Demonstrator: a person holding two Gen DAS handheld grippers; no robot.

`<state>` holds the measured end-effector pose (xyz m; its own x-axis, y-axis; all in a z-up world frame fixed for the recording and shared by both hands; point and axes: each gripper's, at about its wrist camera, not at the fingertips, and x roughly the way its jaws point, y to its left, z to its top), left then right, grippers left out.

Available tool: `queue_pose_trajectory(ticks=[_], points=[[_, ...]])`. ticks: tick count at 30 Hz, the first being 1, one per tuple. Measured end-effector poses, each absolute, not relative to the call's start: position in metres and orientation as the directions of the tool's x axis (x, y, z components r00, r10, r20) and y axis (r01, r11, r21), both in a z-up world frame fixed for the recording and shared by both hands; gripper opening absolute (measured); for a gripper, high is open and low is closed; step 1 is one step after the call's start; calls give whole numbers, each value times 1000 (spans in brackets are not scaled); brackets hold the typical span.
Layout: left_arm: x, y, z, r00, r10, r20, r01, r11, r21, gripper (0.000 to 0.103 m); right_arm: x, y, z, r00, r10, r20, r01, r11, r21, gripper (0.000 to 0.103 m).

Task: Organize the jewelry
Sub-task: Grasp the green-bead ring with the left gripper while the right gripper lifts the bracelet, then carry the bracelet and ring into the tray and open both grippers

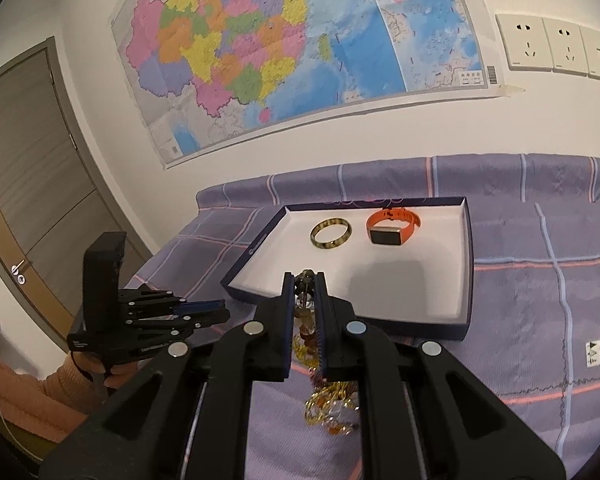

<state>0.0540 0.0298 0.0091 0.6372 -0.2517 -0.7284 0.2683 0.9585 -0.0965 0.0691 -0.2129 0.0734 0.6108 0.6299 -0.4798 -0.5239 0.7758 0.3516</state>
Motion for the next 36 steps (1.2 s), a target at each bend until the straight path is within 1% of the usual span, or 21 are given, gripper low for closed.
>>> queue_pose_trajectory(ticks=[8, 15, 36], points=[[73, 25, 26, 665, -247, -705, 270, 959, -81, 13, 93, -211, 77, 625, 617, -477, -508, 786, 351, 10], [93, 24, 32, 667, -249, -703, 273, 959, -80, 13, 118, -208, 77, 633, 608, -479, -492, 794, 357, 10], [159, 27, 13, 617, -196, -762, 204, 975, -85, 13, 182, -187, 53, 616, 585, -527, -453, 811, 371, 10]])
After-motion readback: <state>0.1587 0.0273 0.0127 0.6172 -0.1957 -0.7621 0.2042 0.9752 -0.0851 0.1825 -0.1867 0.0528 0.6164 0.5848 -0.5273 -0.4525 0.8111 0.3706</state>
